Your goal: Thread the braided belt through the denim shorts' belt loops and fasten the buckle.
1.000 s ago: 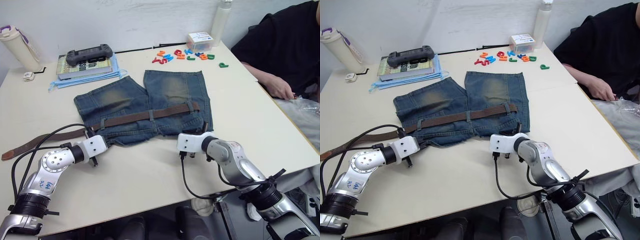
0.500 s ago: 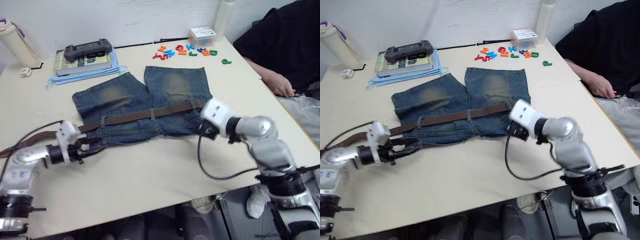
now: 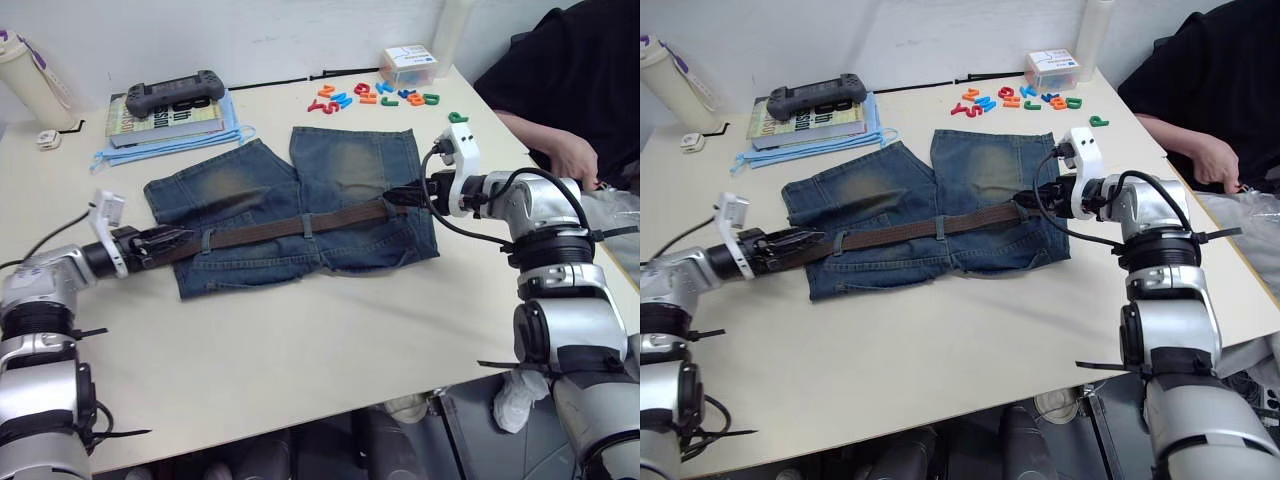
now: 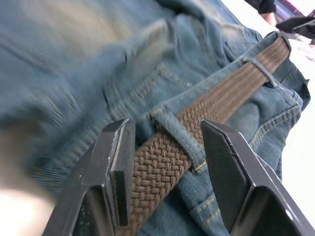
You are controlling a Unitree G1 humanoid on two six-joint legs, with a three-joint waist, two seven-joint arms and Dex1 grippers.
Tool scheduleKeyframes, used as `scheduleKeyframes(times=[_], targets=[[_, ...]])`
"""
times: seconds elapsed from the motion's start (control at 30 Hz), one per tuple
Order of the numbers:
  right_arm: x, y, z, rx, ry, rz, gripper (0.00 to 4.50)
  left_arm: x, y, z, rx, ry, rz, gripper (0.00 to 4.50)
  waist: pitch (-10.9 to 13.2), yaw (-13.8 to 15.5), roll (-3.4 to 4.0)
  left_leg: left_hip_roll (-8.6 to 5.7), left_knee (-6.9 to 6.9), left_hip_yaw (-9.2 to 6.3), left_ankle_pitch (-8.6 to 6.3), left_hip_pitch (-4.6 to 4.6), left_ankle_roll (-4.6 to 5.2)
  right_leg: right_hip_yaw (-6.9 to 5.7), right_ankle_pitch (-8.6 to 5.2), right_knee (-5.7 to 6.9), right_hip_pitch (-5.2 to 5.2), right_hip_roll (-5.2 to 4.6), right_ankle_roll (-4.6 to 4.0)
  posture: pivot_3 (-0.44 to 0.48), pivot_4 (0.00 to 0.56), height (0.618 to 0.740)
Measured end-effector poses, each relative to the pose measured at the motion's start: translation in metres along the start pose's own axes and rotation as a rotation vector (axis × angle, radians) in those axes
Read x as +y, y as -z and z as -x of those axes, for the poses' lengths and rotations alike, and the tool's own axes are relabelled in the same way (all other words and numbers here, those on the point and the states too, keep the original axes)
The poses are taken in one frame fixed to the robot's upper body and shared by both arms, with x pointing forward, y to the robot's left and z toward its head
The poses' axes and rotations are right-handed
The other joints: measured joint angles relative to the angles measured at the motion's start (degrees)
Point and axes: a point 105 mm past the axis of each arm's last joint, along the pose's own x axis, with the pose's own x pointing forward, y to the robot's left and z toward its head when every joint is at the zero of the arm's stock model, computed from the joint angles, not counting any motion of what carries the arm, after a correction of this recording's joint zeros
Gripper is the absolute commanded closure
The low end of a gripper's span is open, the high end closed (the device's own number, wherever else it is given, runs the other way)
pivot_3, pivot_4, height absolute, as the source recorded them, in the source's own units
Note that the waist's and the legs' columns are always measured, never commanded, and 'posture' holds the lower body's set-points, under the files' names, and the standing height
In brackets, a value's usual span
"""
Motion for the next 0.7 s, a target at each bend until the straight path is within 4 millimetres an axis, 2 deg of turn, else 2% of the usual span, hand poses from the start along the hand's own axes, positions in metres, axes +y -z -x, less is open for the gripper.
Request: scheduleKeyframes(times=[0.1, 0.23, 0.4, 0.43, 0.47, 0.5, 0.6, 0.67, 0.7], targets=[[-0.007, 0.021, -0.003, 0.040, -0.026, -0.086, 0.81, -0.001, 0.002, -0.005, 0.020, 0.010, 0.032, 2.09, 0.00, -0.71, 0.00, -0.10, 0.01, 0.00, 0.02, 0.00, 0.04, -1.03, 0.00, 0.04, 0.01, -0.70, -0.01, 0.000, 0.150, 0.731], [-0.007, 0.036, -0.006, 0.073, -0.060, -0.128, 0.81, -0.002, 0.008, -0.011, 0.044, 0.021, 0.043, 2.09, 0.00, -1.01, 0.00, -0.15, 0.04, 0.02, 0.03, 0.02, 0.06, -1.11, 0.00, 0.08, 0.03, -0.75, -0.01, 0.000, 0.150, 0.731], [-0.002, 0.038, -0.009, 0.068, -0.102, -0.146, 0.81, -0.007, 0.017, -0.022, 0.057, 0.058, 0.041, 2.09, -0.02, -1.02, 0.03, -0.16, 0.17, 0.01, 0.03, 0.10, 0.06, -1.15, 0.01, 0.18, 0.11, -0.82, -0.01, 0.000, 0.150, 0.731], [-0.002, 0.038, -0.010, 0.067, -0.103, -0.148, 1.32, -0.008, 0.017, -0.023, 0.056, 0.063, 0.039, 2.62, -0.02, -1.00, 0.03, -0.18, 0.22, 0.01, 0.03, 0.09, 0.06, -1.15, 0.01, 0.21, 0.11, -0.83, -0.01, 0.000, 0.150, 0.731], [-0.002, 0.038, -0.010, 0.064, -0.105, -0.148, 1.56, -0.008, 0.018, -0.024, 0.055, 0.065, 0.042, 2.83, -0.02, -0.92, 0.03, -0.20, 0.30, 0.00, 0.03, 0.08, 0.07, -1.16, 0.01, 0.24, 0.12, -0.86, -0.01, 0.000, 0.150, 0.731], [-0.001, 0.039, -0.012, 0.062, -0.109, -0.151, 2.15, -0.008, 0.019, -0.023, 0.051, 0.064, 0.046, 3.28, -0.02, -0.89, 0.03, -0.21, 0.34, 0.00, 0.02, 0.08, 0.07, -1.15, 0.01, 0.27, 0.11, -0.86, -0.01, 0.000, 0.150, 0.731], [0.001, 0.038, -0.014, 0.039, -0.128, -0.176, 3.38, -0.008, 0.018, -0.024, 0.039, 0.066, 0.046, 4.45, -0.02, -0.87, 0.03, -0.22, 0.43, -0.01, 0.02, 0.06, 0.08, -1.16, 0.01, 0.36, 0.11, -0.88, -0.01, 0.000, 0.150, 0.731], [0.003, 0.034, -0.013, 0.019, -0.148, -0.169, 4.33, -0.008, 0.018, -0.025, 0.036, 0.067, 0.039, 4.50, -0.02, -0.88, 0.03, -0.22, 0.49, -0.01, 0.02, 0.05, 0.08, -1.16, 0.01, 0.42, 0.10, -0.88, -0.01, 0.000, 0.150, 0.731], [0.005, 0.030, -0.013, 0.007, -0.158, -0.161, 4.42, -0.008, 0.018, -0.025, 0.036, 0.066, 0.031, 4.50, -0.02, -0.88, 0.03, -0.22, 0.52, -0.01, 0.02, 0.05, 0.08, -1.16, 0.01, 0.45, 0.10, -0.88, -0.01, 0.000, 0.150, 0.731]])
